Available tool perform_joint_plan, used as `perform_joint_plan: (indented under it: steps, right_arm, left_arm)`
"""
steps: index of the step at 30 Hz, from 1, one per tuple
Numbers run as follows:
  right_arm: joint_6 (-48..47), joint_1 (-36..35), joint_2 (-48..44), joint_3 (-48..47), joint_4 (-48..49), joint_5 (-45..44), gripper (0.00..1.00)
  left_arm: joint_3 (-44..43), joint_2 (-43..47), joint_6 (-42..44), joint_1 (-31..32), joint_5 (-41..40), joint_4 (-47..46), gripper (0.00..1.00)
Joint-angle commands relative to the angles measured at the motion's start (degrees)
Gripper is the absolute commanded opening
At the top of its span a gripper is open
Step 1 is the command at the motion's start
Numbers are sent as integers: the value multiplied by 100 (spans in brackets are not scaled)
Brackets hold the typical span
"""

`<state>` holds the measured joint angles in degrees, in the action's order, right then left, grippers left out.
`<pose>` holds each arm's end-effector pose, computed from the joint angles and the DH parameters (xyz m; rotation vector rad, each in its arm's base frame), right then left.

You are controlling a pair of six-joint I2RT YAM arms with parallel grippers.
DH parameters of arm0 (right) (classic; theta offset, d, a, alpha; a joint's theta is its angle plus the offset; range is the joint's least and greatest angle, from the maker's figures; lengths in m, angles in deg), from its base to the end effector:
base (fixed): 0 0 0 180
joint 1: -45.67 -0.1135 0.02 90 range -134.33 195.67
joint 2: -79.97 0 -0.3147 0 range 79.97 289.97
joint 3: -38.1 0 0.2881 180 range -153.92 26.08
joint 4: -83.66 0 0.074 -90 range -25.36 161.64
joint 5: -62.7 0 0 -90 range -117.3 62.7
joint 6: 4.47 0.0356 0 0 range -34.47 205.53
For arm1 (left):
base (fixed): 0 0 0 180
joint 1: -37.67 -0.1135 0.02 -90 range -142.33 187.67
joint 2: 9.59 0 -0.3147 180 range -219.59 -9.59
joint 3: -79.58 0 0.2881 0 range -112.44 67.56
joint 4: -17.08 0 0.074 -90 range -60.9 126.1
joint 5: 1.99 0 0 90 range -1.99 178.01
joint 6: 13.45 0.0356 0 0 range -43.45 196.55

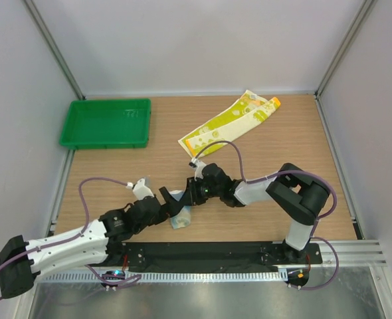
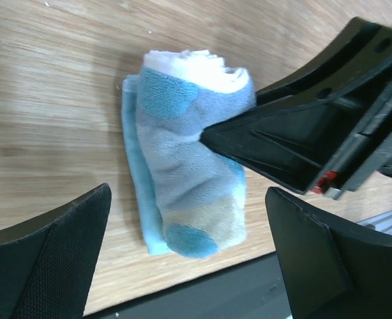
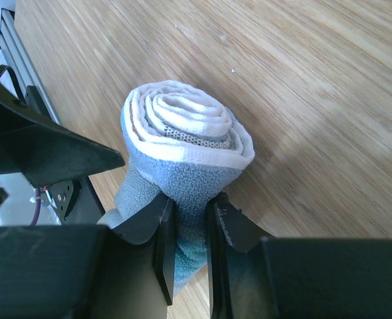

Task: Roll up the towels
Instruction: Roll the towel

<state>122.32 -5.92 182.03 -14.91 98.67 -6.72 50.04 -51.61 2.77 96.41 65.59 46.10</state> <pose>0.2160 0.2926 0.1436 -0.5391 2.3520 1.2021 0.0882 -0.1191 0.1911 -0.5146 2.2980 -0.7800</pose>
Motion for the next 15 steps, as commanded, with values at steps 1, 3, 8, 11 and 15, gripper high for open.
perform_joint_plan:
  steps: [1, 3, 8, 11, 15]
  right_arm:
    - [-147, -79, 235, 65, -637, -168, 16]
    - [-138, -88, 227, 56, -646, -159, 16]
    - [-85, -88, 218, 48, -611, -98, 16]
    - [-85, -88, 235, 30, -628, -98, 15]
    - [-85, -88, 235, 30, -672, -124, 15]
  left_arm:
    - [317, -287, 127, -29, -62, -300, 98]
    - [407, -586, 65, -38, 0, -791, 98]
    - [504, -1658, 118, -38, 62, -1619, 97]
    - [478, -1984, 109, -56, 149, -1945, 95]
    - [477, -2065, -14, -64, 307, -1972, 83]
